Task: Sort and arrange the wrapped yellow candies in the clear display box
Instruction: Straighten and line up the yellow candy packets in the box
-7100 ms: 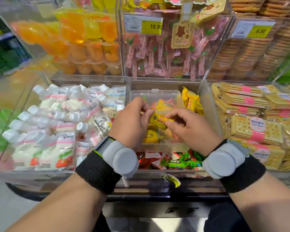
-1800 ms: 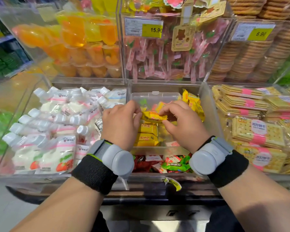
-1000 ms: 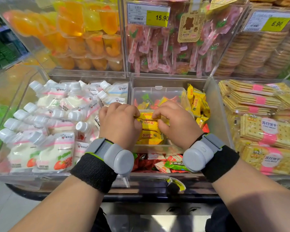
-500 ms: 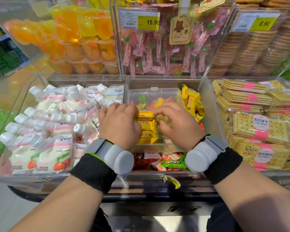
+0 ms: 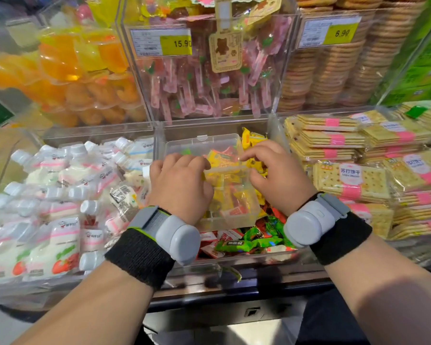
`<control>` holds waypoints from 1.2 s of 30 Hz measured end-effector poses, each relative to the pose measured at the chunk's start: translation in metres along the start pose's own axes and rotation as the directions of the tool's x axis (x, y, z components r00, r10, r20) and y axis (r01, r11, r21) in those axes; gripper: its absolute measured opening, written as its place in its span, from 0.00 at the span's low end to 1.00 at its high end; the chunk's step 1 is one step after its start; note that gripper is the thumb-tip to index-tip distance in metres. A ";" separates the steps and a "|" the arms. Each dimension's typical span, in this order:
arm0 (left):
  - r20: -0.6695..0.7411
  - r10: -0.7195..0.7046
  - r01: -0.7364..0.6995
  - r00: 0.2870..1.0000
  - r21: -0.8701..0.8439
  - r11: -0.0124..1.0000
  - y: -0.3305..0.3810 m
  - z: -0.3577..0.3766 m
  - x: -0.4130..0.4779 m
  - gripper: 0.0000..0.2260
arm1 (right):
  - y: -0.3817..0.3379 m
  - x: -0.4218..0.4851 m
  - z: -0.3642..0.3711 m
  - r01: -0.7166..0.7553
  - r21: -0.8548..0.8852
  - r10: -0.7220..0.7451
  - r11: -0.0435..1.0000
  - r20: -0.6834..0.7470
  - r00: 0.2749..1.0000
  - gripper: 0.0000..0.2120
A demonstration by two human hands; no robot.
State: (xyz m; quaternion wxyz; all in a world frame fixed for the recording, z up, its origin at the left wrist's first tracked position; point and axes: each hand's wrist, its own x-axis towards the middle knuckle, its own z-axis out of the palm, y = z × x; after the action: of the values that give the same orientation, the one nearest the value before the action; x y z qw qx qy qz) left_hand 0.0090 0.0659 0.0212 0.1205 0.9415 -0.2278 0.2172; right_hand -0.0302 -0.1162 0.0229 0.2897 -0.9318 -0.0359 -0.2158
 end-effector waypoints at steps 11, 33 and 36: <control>0.133 0.081 -0.077 0.988 -0.030 0.997 0.040 0.013 0.018 0.17 | 0.033 -0.003 -0.018 -0.096 -0.319 0.071 0.943 -0.089 0.994 0.16; 0.269 0.120 -0.110 0.956 -0.054 0.993 0.088 0.036 0.047 0.25 | 0.041 -0.008 -0.018 0.013 -0.462 0.035 0.887 0.094 0.995 0.19; 0.261 0.128 -0.117 0.957 -0.056 0.992 0.089 0.033 0.047 0.24 | 0.041 -0.009 -0.017 0.014 -0.446 0.021 0.895 0.073 0.997 0.18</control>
State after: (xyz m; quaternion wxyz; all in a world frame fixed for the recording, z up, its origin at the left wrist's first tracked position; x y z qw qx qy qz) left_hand 0.0159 -0.0395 0.0251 0.0940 0.9435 -0.3041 0.0922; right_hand -0.0371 -0.1591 0.0103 0.0671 -0.9809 0.0054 -0.1823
